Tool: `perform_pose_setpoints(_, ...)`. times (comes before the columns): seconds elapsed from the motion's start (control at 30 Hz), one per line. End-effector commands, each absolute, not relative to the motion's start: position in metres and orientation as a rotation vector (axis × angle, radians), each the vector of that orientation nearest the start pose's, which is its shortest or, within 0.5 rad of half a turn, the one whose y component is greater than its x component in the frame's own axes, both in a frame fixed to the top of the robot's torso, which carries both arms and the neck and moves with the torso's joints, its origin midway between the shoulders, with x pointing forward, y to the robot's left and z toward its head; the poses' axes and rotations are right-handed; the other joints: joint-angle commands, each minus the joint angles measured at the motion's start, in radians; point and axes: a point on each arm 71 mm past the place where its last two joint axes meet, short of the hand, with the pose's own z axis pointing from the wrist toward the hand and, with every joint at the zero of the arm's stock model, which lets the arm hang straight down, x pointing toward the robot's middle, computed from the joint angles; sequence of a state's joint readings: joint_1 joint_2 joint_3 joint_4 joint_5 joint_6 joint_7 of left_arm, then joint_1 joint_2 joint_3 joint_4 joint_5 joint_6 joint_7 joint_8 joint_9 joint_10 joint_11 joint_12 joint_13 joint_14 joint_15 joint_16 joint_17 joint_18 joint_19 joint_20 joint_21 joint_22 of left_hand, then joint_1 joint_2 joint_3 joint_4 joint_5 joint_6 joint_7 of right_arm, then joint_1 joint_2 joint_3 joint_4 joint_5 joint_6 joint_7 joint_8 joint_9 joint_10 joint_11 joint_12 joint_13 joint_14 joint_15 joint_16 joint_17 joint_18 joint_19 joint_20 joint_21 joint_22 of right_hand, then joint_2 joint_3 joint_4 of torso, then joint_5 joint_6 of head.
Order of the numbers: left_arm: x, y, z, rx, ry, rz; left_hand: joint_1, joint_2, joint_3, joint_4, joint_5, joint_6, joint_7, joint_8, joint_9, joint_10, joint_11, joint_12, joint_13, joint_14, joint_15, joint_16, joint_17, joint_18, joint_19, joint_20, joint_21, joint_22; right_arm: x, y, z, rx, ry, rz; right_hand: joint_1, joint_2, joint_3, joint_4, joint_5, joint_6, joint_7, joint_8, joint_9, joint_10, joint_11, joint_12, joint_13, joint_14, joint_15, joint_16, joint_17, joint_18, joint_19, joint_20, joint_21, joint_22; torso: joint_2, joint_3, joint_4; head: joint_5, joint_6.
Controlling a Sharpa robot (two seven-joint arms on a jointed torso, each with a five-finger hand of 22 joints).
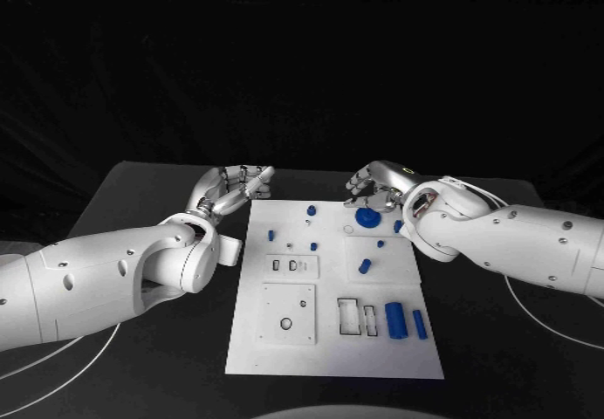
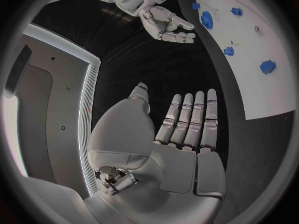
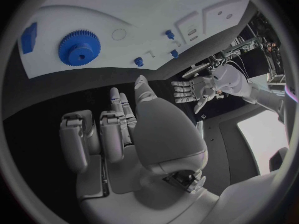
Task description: Assemble the parts on the task board
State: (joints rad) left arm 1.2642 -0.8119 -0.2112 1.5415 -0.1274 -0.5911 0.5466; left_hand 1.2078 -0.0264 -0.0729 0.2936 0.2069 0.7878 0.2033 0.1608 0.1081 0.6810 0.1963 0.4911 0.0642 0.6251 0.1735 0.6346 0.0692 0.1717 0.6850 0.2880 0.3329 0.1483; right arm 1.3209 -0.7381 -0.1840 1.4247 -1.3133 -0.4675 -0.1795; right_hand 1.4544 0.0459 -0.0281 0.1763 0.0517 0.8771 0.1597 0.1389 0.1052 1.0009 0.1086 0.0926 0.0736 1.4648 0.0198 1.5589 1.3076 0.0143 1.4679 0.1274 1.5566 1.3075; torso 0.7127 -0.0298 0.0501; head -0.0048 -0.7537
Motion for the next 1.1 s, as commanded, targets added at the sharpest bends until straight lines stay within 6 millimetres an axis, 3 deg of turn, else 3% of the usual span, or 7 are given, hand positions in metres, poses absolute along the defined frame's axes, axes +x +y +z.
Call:
perform_pose_setpoints(0.03, 0.478, 0.201, -0.191, -0.853, 1.319, -1.345, 0.003, 0.006, 0.002, -0.001, -0.001, -0.007, 0.031, 0.001, 0.001, 0.006, -0.002, -0.005, -0.001, -0.007, 0.002, -0.003, 0.000, 0.007, -0.006, -0.002, -0.003, -0.002, 0.504, -0.196, -0.172, 0.075, 1.597, 0.714, -0.001, 0.007, 0.005, 0.000, 0.000, 0.009, -0.003, 0.002, 0.002, 0.015, -0.002, 0.007, 0.002, 0.094, 0.002, -0.005, 0.207, -0.005, 0.077, 0.007, -0.002, 0.231, 0.001, 0.0019, -0.0029, -0.014, 0.001)
perform_pose_setpoints(0.2, 0.480, 0.201, -0.192, -0.852, 1.319, -1.345, 0.003, 0.007, 0.003, -0.001, 0.000, -0.007, 0.031, 0.001, 0.001, 0.006, -0.002, -0.006, -0.001, -0.007, 0.003, -0.003, 0.000, 0.007, -0.007, -0.002, -0.004, -0.002, 0.498, -0.217, -0.173, 0.054, 1.617, 0.676, -0.004, 0.003, 0.003, 0.000, -0.001, 0.004, -0.001, -0.005, 0.002, 0.008, -0.001, 0.001, 0.000, 0.094, 0.002, -0.004, 0.208, -0.005, 0.078, 0.006, -0.002, 0.231, 0.000, 0.0051, -0.0085, -0.024, 0.000)
perform_pose_setpoints(0.4, 0.481, 0.199, -0.192, -0.850, 1.322, -1.349, 0.005, 0.008, 0.003, -0.001, 0.000, -0.008, 0.031, 0.001, 0.001, 0.006, -0.002, -0.007, -0.001, -0.007, 0.003, -0.004, 0.000, 0.006, -0.008, -0.001, -0.004, -0.002, 0.497, -0.230, -0.179, -0.012, 1.634, 0.592, -0.017, -0.001, -0.002, 0.010, -0.002, -0.013, -0.014, -0.026, -0.001, 0.064, -0.011, 0.025, 0.014, 0.092, 0.000, -0.008, 0.197, -0.004, 0.074, 0.005, -0.005, 0.226, 0.000, 0.0019, -0.0057, -0.042, 0.002)
perform_pose_setpoints(0.77, 0.481, 0.199, -0.193, -0.850, 1.323, -1.348, 0.005, 0.008, 0.003, -0.001, 0.000, -0.008, 0.031, 0.001, 0.001, 0.006, -0.002, -0.007, -0.001, -0.007, 0.003, -0.004, 0.000, 0.006, -0.008, -0.001, -0.004, -0.002, 0.506, -0.238, -0.178, -0.027, 1.583, 0.544, -0.035, -0.017, -0.018, 0.026, 0.000, -0.065, -0.049, -0.070, -0.012, 0.178, -0.056, 0.179, 0.125, 0.060, -0.033, -0.046, 0.094, 0.015, 0.020, -0.027, -0.043, 0.164, 0.000, 0.0003, -0.0040, -0.057, 0.003)
perform_pose_setpoints(0.9, 0.481, 0.199, -0.193, -0.850, 1.322, -1.348, 0.005, 0.008, 0.003, -0.001, 0.000, -0.008, 0.031, 0.001, 0.001, 0.006, -0.002, -0.007, -0.001, -0.007, 0.003, -0.004, 0.000, 0.006, -0.008, -0.001, -0.004, -0.002, 0.511, -0.239, -0.179, -0.055, 1.592, 0.510, -0.053, -0.038, -0.035, 0.023, 0.008, -0.083, -0.070, -0.072, -0.017, -0.027, -0.069, 0.525, 0.472, 0.045, -0.064, -0.060, 0.066, 0.020, -0.003, -0.049, -0.064, 0.142, 0.001, 0.0006, -0.0040, -0.060, 0.003)
perform_pose_setpoints(0.97, 0.481, 0.198, -0.193, -0.850, 1.322, -1.348, 0.006, 0.010, 0.003, -0.001, 0.001, -0.008, 0.031, 0.001, 0.001, 0.006, -0.002, -0.008, -0.001, -0.008, 0.003, -0.004, 0.000, 0.006, -0.009, -0.001, -0.005, -0.003, 0.513, -0.239, -0.180, -0.068, 1.598, 0.493, -0.084, -0.018, -0.035, 0.042, 0.016, -0.093, -0.084, -0.072, -0.019, -0.078, -0.079, 0.746, 0.687, 0.021, -0.052, -0.079, 0.025, 0.029, -0.027, -0.067, -0.083, 0.121, 0.001, 0.0008, -0.0043, -0.060, 0.002)
perform_pose_setpoints(1.1, 0.481, 0.198, -0.193, -0.850, 1.323, -1.350, 0.007, 0.010, 0.003, -0.001, 0.001, -0.008, 0.031, 0.001, 0.001, 0.006, -0.002, -0.008, -0.001, -0.008, 0.003, -0.005, 0.000, 0.006, -0.009, -0.001, -0.005, -0.003, 0.516, -0.239, -0.181, -0.093, 1.614, 0.466, -0.144, -0.007, -0.035, 0.063, 0.002, -0.076, -0.102, -0.066, -0.010, 0.269, -0.085, 1.358, 1.344, 0.018, -0.057, -0.059, 0.067, 0.025, -0.034, -0.057, -0.085, 0.131, 0.001, 0.0017, -0.0054, -0.061, 0.001)
